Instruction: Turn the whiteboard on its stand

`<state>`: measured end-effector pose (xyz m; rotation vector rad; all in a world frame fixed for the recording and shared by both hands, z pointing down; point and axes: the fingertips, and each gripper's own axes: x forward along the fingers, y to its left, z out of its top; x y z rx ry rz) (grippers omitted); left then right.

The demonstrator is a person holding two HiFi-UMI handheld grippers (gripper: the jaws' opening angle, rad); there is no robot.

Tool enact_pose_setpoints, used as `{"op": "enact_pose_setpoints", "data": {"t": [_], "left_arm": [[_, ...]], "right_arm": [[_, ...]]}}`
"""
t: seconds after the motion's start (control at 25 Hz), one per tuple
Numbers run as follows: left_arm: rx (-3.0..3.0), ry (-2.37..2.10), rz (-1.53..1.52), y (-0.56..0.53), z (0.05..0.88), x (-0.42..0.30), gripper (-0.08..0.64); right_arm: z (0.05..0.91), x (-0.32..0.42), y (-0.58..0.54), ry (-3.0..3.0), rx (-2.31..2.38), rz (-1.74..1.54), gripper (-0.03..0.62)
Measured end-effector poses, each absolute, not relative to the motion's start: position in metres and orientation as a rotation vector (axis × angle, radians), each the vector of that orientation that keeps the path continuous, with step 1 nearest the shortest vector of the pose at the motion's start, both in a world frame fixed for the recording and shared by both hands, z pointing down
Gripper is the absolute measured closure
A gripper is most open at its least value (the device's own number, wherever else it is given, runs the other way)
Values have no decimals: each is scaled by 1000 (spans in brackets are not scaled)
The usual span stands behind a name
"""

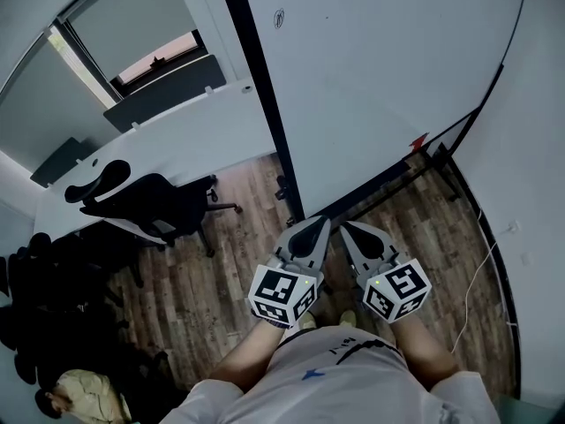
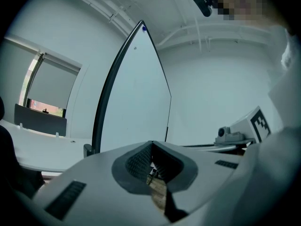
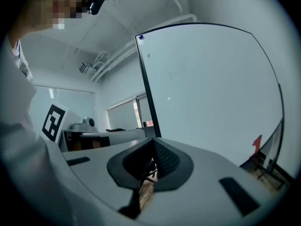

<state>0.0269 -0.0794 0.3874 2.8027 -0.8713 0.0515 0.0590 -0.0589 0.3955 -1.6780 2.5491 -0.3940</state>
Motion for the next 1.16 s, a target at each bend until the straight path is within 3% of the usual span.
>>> {"op": "enact_pose_setpoints", "data": {"t": [1.16], "left_arm": [[2811,-869,68,-88,389,28,548]], "right_arm": [[396,61,-70,2572,-1707,-369,581]]}}
